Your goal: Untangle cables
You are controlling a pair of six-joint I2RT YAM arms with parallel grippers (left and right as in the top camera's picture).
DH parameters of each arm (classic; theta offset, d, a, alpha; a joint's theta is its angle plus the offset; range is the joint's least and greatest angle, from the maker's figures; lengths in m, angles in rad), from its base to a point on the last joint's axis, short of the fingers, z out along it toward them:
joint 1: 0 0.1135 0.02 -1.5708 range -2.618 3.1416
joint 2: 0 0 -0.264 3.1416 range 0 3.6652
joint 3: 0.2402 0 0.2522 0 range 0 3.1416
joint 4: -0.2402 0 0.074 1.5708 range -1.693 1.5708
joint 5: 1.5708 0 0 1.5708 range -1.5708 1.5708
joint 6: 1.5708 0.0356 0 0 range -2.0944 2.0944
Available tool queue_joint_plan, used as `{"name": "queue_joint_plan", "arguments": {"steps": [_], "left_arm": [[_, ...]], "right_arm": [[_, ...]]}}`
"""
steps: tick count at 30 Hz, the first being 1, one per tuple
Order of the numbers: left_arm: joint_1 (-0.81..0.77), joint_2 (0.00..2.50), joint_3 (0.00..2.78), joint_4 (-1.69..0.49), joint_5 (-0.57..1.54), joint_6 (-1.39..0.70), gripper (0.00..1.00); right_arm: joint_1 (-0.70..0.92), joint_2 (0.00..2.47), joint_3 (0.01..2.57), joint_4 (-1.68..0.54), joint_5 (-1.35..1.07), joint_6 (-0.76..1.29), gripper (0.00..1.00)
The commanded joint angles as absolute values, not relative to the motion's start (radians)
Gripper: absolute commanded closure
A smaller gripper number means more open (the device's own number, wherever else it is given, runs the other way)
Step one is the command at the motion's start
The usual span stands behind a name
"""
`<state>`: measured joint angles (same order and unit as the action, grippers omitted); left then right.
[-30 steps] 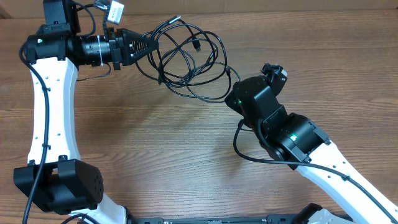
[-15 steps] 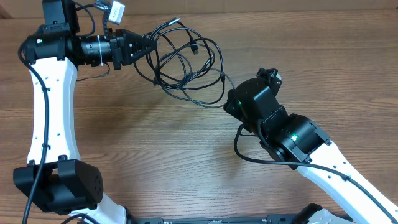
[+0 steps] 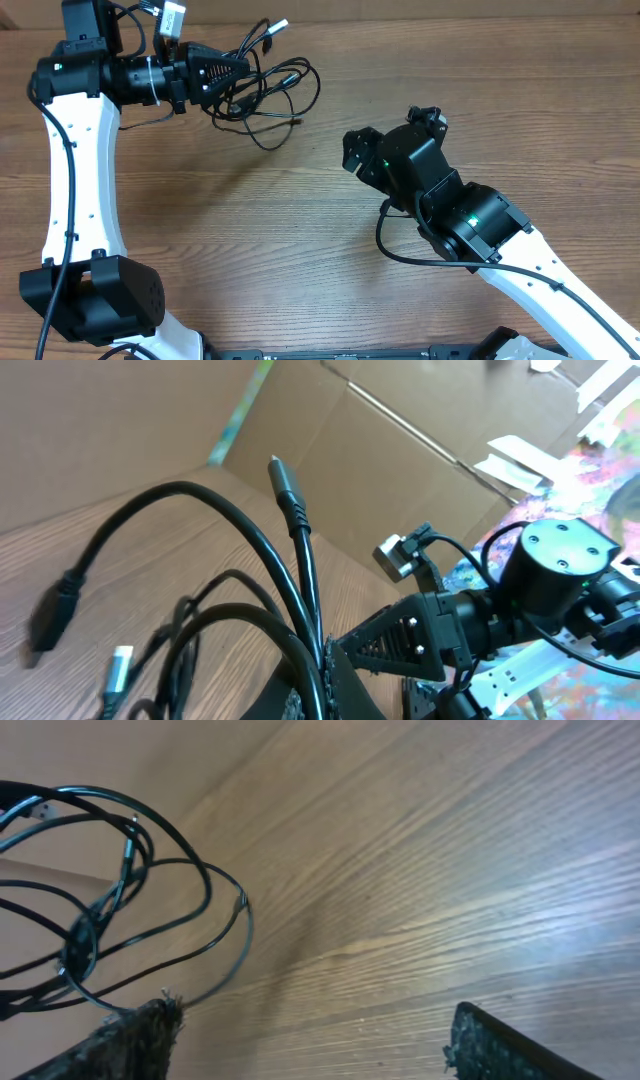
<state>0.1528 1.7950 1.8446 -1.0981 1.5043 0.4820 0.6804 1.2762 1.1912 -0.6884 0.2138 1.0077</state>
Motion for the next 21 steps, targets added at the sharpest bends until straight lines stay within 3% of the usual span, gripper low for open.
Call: {"name": "queue_joint_plan", "arguments": {"steps": [1, 5, 13, 21], "left_arm": [[0.156, 1.76, 1.862, -1.1, 1.582, 0.519, 0.96], [0.15, 1.76, 1.862, -1.125, 1.582, 0.516, 0.96], [0.1, 1.76, 1.862, -1.176, 1.582, 0.516, 0.96], [0.067, 1.76, 1.862, -1.177, 1.581, 0.517, 0.96]], "right_arm": [[0.677, 1.257, 1.206, -0.668, 0.223, 0.99, 0.12], [0.677, 1.257, 1.206, -0.648, 0.224, 0.941, 0.12], [0.677, 1.257, 1.206, -0.525, 0.253, 0.655, 0.09], [0.677, 1.257, 1.206, -0.525, 0.221, 0.616, 0.09]]}}
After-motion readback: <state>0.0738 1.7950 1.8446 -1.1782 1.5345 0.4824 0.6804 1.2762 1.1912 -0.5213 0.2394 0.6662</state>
